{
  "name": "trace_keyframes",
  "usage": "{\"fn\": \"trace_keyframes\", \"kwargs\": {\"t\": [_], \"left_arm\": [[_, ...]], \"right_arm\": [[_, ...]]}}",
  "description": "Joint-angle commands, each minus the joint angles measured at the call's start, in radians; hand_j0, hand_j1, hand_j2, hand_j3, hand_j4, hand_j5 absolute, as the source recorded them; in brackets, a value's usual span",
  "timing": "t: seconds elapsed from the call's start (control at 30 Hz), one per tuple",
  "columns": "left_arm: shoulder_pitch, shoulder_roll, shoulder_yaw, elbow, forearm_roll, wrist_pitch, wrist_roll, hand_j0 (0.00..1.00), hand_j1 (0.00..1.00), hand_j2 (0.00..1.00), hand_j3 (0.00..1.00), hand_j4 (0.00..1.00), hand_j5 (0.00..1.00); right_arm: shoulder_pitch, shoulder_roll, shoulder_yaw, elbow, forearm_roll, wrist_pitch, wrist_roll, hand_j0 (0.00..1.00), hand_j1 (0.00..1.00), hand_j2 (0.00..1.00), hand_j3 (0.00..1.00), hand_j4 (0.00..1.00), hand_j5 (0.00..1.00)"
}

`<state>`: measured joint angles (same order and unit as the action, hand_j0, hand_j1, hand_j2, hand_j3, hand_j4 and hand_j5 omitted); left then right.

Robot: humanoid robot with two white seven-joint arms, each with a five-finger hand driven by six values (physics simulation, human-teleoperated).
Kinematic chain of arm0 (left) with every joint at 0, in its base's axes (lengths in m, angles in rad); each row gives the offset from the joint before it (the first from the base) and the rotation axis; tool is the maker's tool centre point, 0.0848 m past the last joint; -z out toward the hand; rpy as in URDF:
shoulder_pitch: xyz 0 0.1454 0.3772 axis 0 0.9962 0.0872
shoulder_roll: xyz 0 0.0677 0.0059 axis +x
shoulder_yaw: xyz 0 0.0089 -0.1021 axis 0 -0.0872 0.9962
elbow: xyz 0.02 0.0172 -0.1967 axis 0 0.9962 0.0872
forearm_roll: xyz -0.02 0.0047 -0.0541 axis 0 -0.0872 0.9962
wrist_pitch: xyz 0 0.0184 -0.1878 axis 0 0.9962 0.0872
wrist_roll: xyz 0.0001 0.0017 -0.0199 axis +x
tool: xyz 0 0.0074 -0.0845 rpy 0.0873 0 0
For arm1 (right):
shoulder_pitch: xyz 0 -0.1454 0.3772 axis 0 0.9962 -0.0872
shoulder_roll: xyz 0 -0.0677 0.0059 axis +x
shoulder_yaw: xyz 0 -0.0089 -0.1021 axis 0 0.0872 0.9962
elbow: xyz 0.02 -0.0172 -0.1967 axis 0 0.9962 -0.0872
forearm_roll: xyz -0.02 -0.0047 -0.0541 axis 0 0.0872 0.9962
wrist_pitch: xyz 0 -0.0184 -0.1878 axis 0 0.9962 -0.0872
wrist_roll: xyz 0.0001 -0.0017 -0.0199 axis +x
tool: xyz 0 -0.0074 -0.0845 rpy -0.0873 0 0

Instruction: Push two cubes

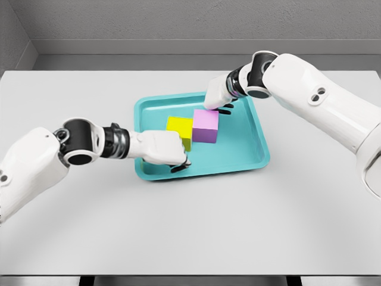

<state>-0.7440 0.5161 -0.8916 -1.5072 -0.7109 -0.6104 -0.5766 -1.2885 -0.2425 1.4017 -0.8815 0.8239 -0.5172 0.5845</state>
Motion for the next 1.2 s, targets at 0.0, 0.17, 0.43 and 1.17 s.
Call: {"fn": "trace_keyframes", "kwargs": {"t": [0.0, 0.17, 0.43, 1.17], "left_arm": [[0.0, -0.013, -0.001, 0.022, -0.001, 0.0, -0.003, 0.28, 0.28, 0.28, 0.28, 0.28, 0.28], [-0.002, -0.013, -0.001, 0.031, -0.001, 0.0, -0.003, 0.28, 0.28, 0.28, 0.28, 0.28, 0.28], [-0.003, -0.008, 0.0, 0.031, 0.001, 0.0, -0.002, 0.28, 0.28, 0.28, 0.28, 0.28, 0.28], [-0.026, -0.011, -0.001, 0.068, -0.001, 0.0, -0.002, 0.28, 0.28, 0.28, 0.28, 0.28, 0.28]], "right_arm": [[0.0, 0.0, -0.001, -0.004, 0.001, -0.001, 0.0, 0.13, 0.13, 0.13, 0.13, 0.13, 0.13], [0.002, 0.0, -0.001, -0.007, 0.003, -0.007, 0.0, 0.13, 0.13, 0.13, 0.13, 0.13, 0.13], [0.002, -0.004, 0.011, -0.028, 0.004, -0.009, 0.0, 0.13, 0.13, 0.13, 0.13, 0.13, 0.13], [-0.011, -0.02, -0.009, 0.003, 0.004, 0.043, 0.003, 0.14, 0.14, 0.14, 0.14, 0.14, 0.14]]}}
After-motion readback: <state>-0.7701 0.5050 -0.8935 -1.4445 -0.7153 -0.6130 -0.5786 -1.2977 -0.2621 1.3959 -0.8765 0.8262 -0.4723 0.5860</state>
